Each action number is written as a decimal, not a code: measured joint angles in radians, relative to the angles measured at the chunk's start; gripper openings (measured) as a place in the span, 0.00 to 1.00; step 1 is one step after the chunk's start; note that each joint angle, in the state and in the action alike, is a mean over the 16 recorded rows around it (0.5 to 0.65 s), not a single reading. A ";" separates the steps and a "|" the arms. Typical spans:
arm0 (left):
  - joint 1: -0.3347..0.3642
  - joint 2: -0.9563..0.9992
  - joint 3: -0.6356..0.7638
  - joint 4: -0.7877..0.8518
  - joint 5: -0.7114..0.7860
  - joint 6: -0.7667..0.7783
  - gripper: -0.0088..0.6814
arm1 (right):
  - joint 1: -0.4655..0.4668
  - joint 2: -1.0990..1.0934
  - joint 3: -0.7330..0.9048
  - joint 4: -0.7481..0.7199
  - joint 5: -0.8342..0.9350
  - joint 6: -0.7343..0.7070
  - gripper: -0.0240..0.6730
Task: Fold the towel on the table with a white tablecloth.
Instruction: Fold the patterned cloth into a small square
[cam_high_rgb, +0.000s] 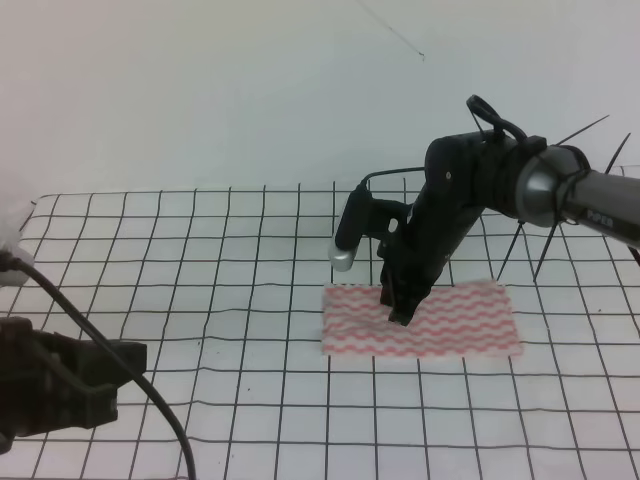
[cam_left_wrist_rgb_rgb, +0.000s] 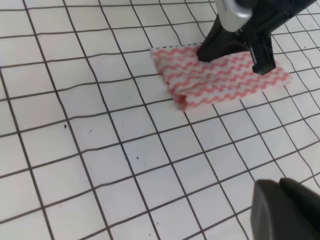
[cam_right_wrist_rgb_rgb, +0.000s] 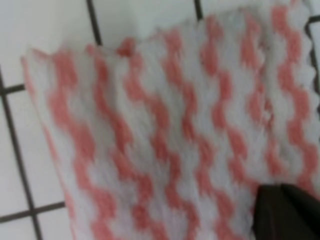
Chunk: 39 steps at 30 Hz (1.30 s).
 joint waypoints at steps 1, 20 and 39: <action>0.000 0.000 0.000 0.000 0.001 0.000 0.01 | 0.000 0.000 0.000 -0.005 -0.006 0.004 0.03; 0.000 0.000 0.000 0.000 0.007 -0.004 0.01 | 0.000 -0.007 0.000 0.075 -0.018 -0.087 0.30; 0.000 0.000 0.000 0.000 0.011 0.000 0.01 | 0.000 0.004 0.000 0.051 -0.019 -0.089 0.06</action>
